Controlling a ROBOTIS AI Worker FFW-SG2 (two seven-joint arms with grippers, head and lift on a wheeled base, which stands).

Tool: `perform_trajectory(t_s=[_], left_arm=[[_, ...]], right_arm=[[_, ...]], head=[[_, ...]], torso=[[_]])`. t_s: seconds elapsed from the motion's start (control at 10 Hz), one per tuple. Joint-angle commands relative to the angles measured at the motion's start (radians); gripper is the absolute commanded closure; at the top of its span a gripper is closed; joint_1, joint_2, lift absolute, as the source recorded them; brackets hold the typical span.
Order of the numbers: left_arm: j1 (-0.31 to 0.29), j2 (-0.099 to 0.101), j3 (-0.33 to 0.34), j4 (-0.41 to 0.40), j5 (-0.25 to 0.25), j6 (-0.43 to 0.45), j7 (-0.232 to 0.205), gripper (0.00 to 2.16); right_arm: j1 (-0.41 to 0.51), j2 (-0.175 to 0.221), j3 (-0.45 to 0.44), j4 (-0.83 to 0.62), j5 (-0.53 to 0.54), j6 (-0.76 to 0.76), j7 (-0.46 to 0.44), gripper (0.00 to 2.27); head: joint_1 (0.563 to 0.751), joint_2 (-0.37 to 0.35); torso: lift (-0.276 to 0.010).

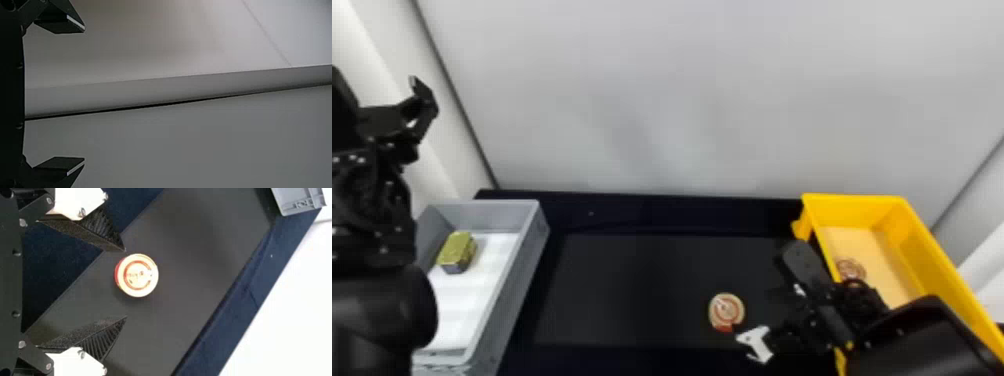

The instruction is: Pick up the round yellow can and place it in the yellow rectangular box

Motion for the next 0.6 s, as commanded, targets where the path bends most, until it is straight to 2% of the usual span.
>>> perform_trajectory(t_s=[0.0,0.5], left_arm=[[-0.001,-0.003,-0.001,-0.002,0.0,0.0,0.0,0.1],[-0.001,-0.003,0.004,-0.008,-0.006,-0.006,-0.002,0.1]], right_arm=[[-0.002,0.035,0.0,0.068,-0.003,-0.047,0.01,0.24],[-0.031,0.048,-0.004,0.127,-0.003,-0.075,0.003,0.2]], head=[[0.694,0.014],[0.694,0.014]], torso=[[-0.06],[-0.06]])
